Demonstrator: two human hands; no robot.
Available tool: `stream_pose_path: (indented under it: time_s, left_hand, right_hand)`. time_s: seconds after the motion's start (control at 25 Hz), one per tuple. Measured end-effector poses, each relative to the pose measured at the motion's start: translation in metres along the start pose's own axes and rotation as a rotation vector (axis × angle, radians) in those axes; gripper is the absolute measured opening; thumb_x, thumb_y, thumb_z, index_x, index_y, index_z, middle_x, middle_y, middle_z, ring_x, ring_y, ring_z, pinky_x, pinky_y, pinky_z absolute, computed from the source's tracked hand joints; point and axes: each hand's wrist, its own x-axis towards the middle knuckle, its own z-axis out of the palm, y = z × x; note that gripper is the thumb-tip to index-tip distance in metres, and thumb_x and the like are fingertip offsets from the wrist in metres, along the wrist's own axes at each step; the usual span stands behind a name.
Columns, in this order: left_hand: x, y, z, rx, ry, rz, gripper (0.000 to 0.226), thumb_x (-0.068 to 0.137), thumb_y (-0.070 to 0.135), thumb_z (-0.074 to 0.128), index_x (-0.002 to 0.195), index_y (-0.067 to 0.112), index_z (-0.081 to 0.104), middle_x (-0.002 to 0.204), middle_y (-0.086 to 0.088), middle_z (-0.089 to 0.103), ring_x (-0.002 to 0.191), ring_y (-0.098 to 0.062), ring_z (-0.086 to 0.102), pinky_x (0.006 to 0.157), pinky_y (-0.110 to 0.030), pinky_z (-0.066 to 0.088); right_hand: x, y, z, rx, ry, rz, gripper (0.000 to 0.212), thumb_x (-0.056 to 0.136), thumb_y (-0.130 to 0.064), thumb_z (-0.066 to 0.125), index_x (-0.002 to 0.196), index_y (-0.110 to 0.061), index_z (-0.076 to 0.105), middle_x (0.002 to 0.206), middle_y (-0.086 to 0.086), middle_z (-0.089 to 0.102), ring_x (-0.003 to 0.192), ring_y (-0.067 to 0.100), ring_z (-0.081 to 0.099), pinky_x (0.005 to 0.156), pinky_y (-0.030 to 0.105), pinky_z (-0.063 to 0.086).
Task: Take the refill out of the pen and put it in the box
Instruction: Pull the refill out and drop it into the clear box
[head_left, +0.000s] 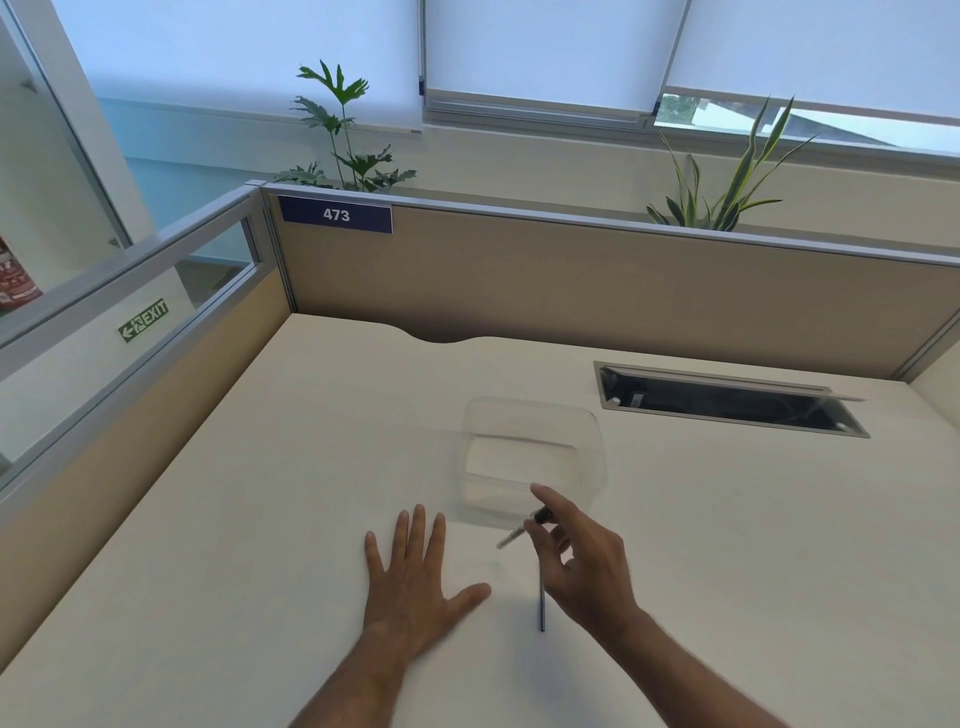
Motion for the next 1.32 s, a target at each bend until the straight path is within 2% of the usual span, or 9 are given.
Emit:
stream_pose_path:
  time_s: [0.16,0.56,0.72,0.88,0.96,1.04,1.16,1.32]
  left_hand:
    - [0.001,-0.001,0.001,-0.007,0.003,0.000,0.115,0.065,0.096,0.001,0.155,0.025,-0.009,0.163,-0.004,-0.021,0.149,-0.024,-0.023,0.110,-0.064,-0.020]
    - [0.002,-0.001,0.002,-0.043,0.004,-0.007,0.115,0.065,0.097,0.003,0.154,0.026,-0.010,0.163,-0.003,-0.021,0.148,-0.023,-0.025,0.110,-0.064,-0.021]
    - [0.004,0.002,-0.004,-0.124,-0.009,-0.002,0.112,0.066,0.095,0.021,0.155,0.029,0.006,0.166,0.001,-0.006,0.151,-0.022,-0.015,0.110,-0.062,-0.019]
    - [0.003,0.016,-0.010,-0.278,0.039,0.090,0.082,0.074,0.079,0.048,0.145,0.039,0.035,0.156,0.014,0.031,0.147,-0.010,0.016,0.117,-0.053,-0.006]
    - [0.002,0.027,-0.013,-0.383,0.100,0.121,0.062,0.079,0.070,0.057,0.134,0.042,0.049,0.142,0.019,0.048,0.139,-0.005,0.032,0.118,-0.046,0.005]
    - [0.002,0.037,-0.018,-0.526,0.198,0.116,0.041,0.082,0.058,0.066,0.118,0.040,0.063,0.124,0.020,0.062,0.125,-0.006,0.049,0.113,-0.042,0.022]
    - [0.004,0.046,-0.026,-0.650,0.293,0.092,0.015,0.086,0.042,0.070,0.098,0.032,0.073,0.102,0.016,0.073,0.105,-0.011,0.063,0.098,-0.041,0.039]
    - [0.004,0.045,-0.029,-0.670,0.318,0.099,0.010,0.087,0.034,0.072,0.094,0.028,0.076,0.095,0.011,0.076,0.095,-0.014,0.066,0.089,-0.044,0.047]
  right_hand:
    - [-0.003,-0.004,0.001,-0.098,-0.155,-0.019,0.046,0.083,-0.014,0.074,0.124,-0.028,0.059,0.083,-0.012,0.073,0.054,0.009,0.062,0.051,0.028,0.056]
    - [0.004,-0.006,-0.006,-0.018,-0.051,0.032,0.045,0.079,-0.010,0.076,0.119,-0.024,0.061,0.079,-0.015,0.069,0.049,0.003,0.060,0.047,0.027,0.055]
    - [0.009,-0.009,-0.010,-0.015,-0.023,0.014,0.046,0.078,-0.010,0.078,0.120,-0.022,0.061,0.078,-0.014,0.069,0.050,0.003,0.060,0.046,0.028,0.056]
    - [0.015,-0.013,-0.016,0.007,0.005,0.003,0.046,0.078,-0.008,0.077,0.120,-0.020,0.062,0.077,-0.013,0.069,0.051,0.003,0.061,0.047,0.028,0.056]
    - [0.018,-0.015,-0.019,0.022,0.022,-0.010,0.045,0.078,-0.009,0.077,0.120,-0.019,0.062,0.078,-0.012,0.069,0.052,0.003,0.062,0.047,0.028,0.056]
    - [0.021,-0.016,-0.021,0.037,0.035,-0.020,0.044,0.079,-0.010,0.076,0.120,-0.018,0.062,0.080,-0.010,0.070,0.054,0.004,0.063,0.049,0.028,0.057]
    - [0.023,-0.018,-0.025,0.055,0.052,-0.026,0.044,0.080,-0.011,0.075,0.121,-0.017,0.062,0.081,-0.007,0.071,0.057,0.006,0.064,0.052,0.028,0.058]
    - [0.026,-0.021,-0.030,0.092,0.099,-0.015,0.040,0.078,-0.008,0.077,0.115,-0.016,0.063,0.079,-0.008,0.070,0.060,0.004,0.065,0.055,0.021,0.057]
